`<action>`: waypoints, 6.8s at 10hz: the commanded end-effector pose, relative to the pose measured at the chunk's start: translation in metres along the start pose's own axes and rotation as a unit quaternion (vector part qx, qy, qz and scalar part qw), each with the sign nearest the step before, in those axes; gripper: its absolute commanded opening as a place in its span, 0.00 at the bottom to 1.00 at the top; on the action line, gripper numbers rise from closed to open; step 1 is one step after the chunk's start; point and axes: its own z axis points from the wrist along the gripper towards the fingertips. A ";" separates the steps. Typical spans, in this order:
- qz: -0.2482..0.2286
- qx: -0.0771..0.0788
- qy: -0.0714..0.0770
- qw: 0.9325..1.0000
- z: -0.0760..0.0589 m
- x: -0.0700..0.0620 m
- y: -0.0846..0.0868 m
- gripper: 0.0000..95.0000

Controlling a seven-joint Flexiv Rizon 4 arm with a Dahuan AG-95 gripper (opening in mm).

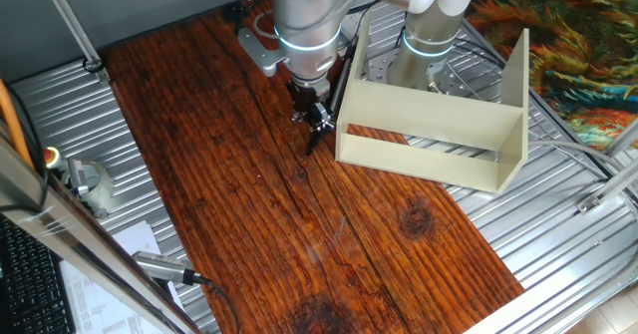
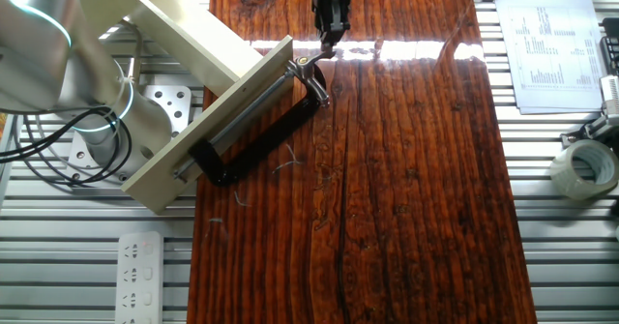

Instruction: Turn off the water tap

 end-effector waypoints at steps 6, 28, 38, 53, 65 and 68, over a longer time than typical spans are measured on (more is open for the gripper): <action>0.000 0.000 -0.001 1.000 0.000 0.001 0.000 0.20; 0.018 -0.051 0.050 0.997 0.011 -0.008 0.039 0.00; 0.014 0.050 0.141 0.989 0.023 -0.003 0.036 0.00; -0.010 0.100 0.164 0.981 0.013 -0.006 0.010 0.00; -0.016 0.112 0.166 0.980 0.010 -0.008 -0.005 0.00; -0.013 0.113 0.161 0.980 0.010 -0.008 -0.005 0.00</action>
